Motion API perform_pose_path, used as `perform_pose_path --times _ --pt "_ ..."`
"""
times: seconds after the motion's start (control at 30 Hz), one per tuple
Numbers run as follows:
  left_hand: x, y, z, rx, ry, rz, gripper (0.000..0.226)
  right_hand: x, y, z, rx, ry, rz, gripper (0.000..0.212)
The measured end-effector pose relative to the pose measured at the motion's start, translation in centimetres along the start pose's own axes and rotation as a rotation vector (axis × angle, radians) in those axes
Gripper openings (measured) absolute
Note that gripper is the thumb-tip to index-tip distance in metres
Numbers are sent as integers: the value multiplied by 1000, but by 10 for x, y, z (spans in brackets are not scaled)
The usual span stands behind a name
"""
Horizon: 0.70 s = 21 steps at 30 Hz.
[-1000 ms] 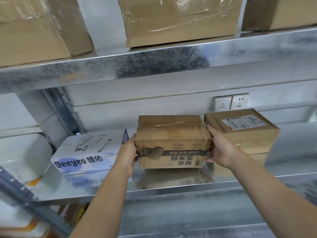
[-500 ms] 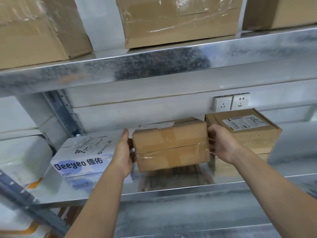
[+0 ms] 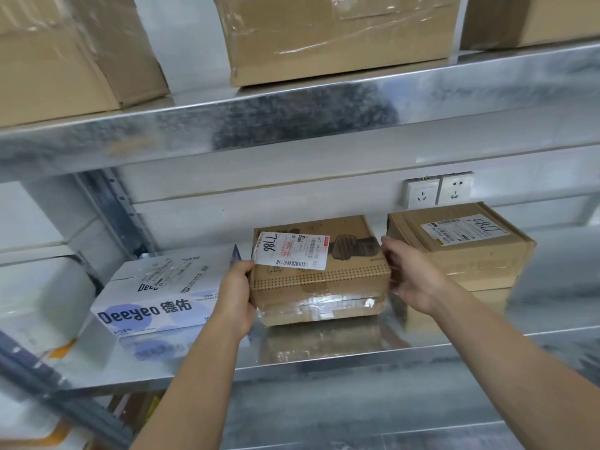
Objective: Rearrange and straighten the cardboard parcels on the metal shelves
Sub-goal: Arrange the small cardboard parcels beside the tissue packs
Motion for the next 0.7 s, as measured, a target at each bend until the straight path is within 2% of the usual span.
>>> perform_pose_path --times 0.07,0.33,0.6,0.7 --pt "-2 -1 -2 10 15 1 34 6 -1 -3 -2 20 -10 15" --pt "-4 1 -9 71 59 -27 34 14 -9 -14 5 10 59 26" --pt "-1 10 -34 177 62 -252 41 20 -14 -18 1 -1 106 27" --pt "-1 11 -44 182 55 -320 37 18 -13 -18 17 1 119 27"
Point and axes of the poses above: each hand's wrist, its own z-axis away from the middle knuckle, its own y-axis out of the back of the hand, x = y × z, the point moved 4 cm from there along -z, towards the middle knuckle, and after that the axes turned 9 degrees about -z, right-handed, at the moved point
